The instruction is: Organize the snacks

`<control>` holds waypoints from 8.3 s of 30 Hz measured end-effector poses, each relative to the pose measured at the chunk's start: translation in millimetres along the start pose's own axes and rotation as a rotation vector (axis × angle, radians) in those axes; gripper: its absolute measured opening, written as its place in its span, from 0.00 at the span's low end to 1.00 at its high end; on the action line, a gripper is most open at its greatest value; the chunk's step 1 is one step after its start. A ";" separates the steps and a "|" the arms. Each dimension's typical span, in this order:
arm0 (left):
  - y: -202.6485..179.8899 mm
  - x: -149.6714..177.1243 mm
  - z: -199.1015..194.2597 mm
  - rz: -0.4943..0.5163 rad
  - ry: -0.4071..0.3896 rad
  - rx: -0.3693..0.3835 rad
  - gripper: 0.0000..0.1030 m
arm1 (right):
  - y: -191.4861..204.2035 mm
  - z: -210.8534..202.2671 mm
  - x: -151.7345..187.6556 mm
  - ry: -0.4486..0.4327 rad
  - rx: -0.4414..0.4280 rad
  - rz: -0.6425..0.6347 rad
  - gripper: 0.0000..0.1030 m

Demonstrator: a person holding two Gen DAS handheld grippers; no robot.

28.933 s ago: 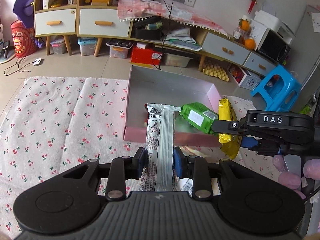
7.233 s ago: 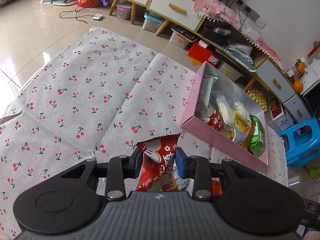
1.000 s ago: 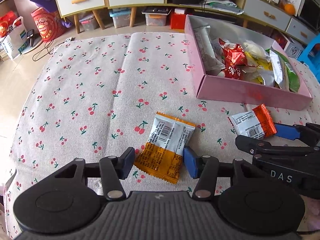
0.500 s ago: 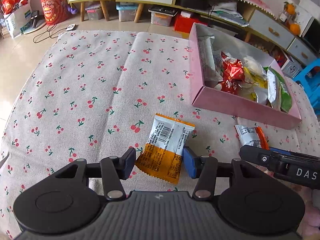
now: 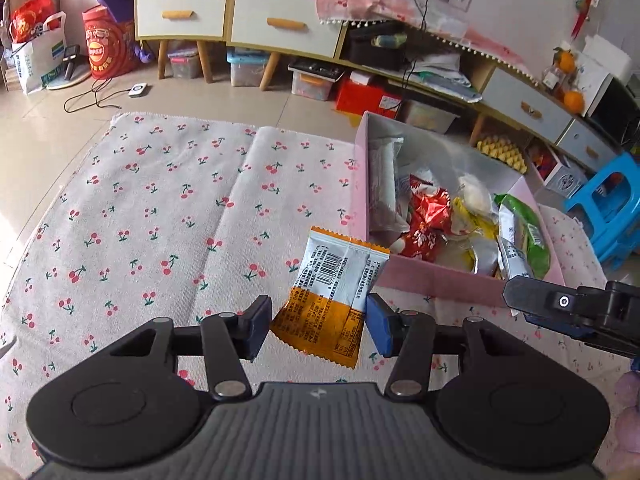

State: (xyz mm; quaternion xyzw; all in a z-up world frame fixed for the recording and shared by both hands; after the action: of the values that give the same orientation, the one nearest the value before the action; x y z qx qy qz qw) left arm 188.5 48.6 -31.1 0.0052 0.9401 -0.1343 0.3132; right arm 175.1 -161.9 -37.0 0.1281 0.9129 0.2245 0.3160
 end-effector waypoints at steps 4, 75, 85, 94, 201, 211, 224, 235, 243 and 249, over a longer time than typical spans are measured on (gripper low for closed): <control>-11.4 -6.5 1.1 -0.003 -0.035 0.024 0.46 | -8.9 -7.3 -11.3 -0.050 -0.023 0.045 0.58; -61.7 50.7 -19.2 0.140 0.044 0.004 0.99 | -44.5 -62.2 29.3 0.053 0.262 -0.079 0.87; -72.6 75.0 -10.4 0.154 0.110 -0.007 0.99 | -78.2 -63.7 47.9 0.116 0.430 -0.160 0.87; -100.6 100.0 4.1 0.204 0.151 0.015 0.99 | -95.1 -49.7 58.4 0.226 0.450 -0.210 0.87; -69.9 -38.8 38.5 0.004 -0.079 0.143 0.33 | -68.7 1.5 -76.4 0.060 0.209 0.162 0.43; -69.8 -54.0 81.5 0.055 -0.108 0.150 0.33 | -77.4 46.2 -112.2 0.001 0.226 0.141 0.43; -71.5 -54.1 86.5 0.117 -0.137 0.143 0.59 | -85.3 55.0 -114.7 -0.053 0.138 0.185 0.57; -75.8 -45.5 66.0 0.147 -0.130 0.130 0.72 | -81.8 22.8 -103.2 -0.070 0.154 0.161 0.68; -66.9 -26.4 40.8 0.144 -0.127 0.100 0.84 | -91.6 -11.8 -80.9 -0.064 0.182 0.166 0.75; -58.5 -4.6 22.4 0.138 -0.110 0.039 0.93 | -96.2 -34.1 -52.1 -0.044 0.212 0.169 0.80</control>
State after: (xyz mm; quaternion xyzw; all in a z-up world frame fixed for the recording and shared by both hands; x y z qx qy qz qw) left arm 199.8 -13.2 -31.0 0.0686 0.9162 -0.1308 0.3725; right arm 184.6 -276.0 -33.3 0.2419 0.9104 0.1495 0.3004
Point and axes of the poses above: each gripper's, at about its wrist camera, not at the fingertips, and z roughly the way its jaws point, y to its left, x to its underside, the point moved 3 cm from there along z, roughly the way its jaws point, and after that the axes turned 4 degrees about x, right-handed, at the moved point
